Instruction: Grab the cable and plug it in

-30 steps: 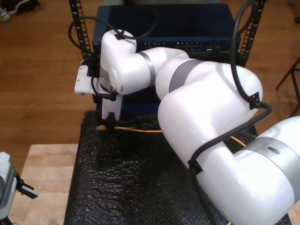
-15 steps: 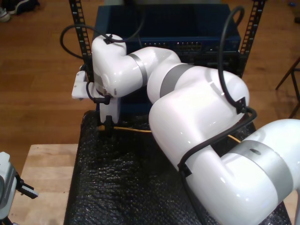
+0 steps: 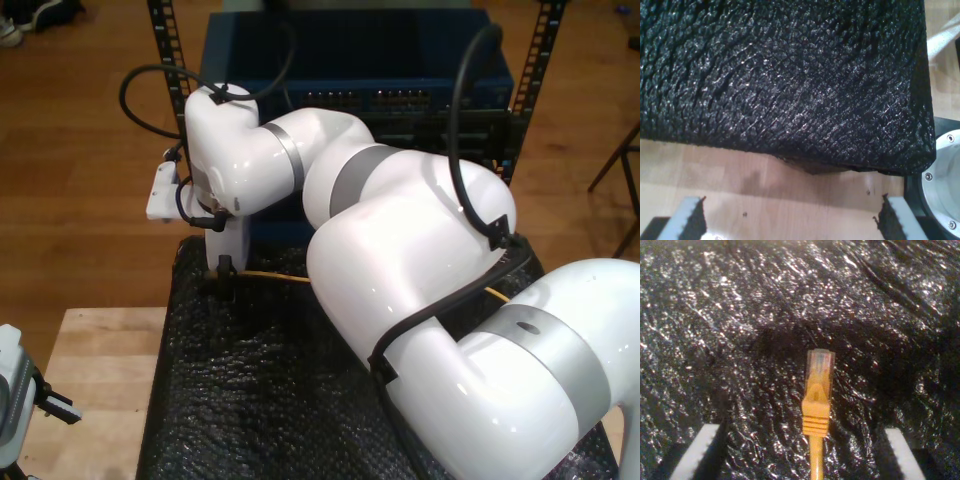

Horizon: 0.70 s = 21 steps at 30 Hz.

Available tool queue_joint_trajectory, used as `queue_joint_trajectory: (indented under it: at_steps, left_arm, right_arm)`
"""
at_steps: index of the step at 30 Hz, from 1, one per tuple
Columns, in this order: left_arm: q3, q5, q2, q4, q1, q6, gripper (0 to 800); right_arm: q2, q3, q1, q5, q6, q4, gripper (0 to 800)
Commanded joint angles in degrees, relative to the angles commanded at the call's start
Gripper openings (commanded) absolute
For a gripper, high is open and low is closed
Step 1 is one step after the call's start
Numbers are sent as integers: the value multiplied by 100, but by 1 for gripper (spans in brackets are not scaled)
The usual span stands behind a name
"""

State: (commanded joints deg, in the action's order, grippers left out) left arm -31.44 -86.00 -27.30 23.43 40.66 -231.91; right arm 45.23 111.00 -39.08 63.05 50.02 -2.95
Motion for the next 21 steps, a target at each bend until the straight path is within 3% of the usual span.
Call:
queue_joint_trajectory:
  at_steps: [6,8,21]
  left_arm:
    - [0,0,0,0,0,0,800]
    - [0,0,0,0,0,0,800]
    - [0,0,9,0,0,0,800]
  right_arm:
    - [53,0,0,-18,-35,0,610]
    - [79,9,0,-18,-35,0,524]
    - [88,211,0,9,-18,0,500]
